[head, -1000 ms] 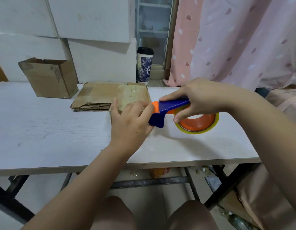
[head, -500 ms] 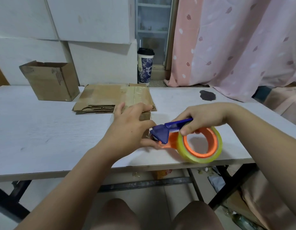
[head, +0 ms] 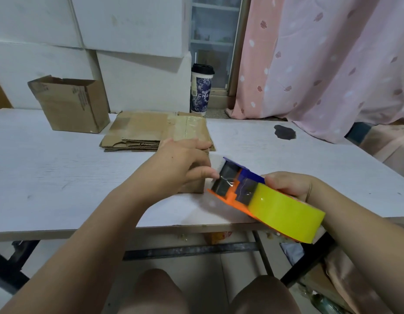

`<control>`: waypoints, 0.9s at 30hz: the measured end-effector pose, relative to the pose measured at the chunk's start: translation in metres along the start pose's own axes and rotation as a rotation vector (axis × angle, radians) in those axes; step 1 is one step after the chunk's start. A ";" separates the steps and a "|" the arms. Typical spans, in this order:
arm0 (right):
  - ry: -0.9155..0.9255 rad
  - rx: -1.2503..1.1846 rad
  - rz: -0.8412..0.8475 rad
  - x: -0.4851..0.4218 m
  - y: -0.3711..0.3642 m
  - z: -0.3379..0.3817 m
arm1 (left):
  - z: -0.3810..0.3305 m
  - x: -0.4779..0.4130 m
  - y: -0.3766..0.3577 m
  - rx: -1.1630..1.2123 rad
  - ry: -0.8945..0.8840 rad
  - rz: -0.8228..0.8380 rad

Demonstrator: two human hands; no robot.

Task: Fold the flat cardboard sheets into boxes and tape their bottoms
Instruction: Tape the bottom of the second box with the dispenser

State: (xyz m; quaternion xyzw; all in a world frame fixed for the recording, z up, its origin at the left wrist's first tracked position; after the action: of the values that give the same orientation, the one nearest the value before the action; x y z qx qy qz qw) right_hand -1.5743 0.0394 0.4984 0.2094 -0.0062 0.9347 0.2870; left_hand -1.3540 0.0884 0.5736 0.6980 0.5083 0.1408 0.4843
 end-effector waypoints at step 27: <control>-0.468 0.577 -0.711 -0.004 0.039 0.025 | 0.005 0.001 -0.007 -0.176 -0.053 -0.274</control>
State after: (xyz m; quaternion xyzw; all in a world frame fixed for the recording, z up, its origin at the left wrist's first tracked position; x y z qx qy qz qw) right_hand -1.5824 0.0017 0.5237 0.4730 0.2596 0.6712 0.5083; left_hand -1.3545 0.0865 0.5655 0.5806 0.5716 0.0988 0.5713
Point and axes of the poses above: each hand's wrist, its own x-axis away from the middle knuckle, its own y-axis out of the back of the hand, z = x × y, the point moved 4 cm from there along -x, towards the middle knuckle, and after that the axes turned 11 degrees about x, right-handed, at the moved point
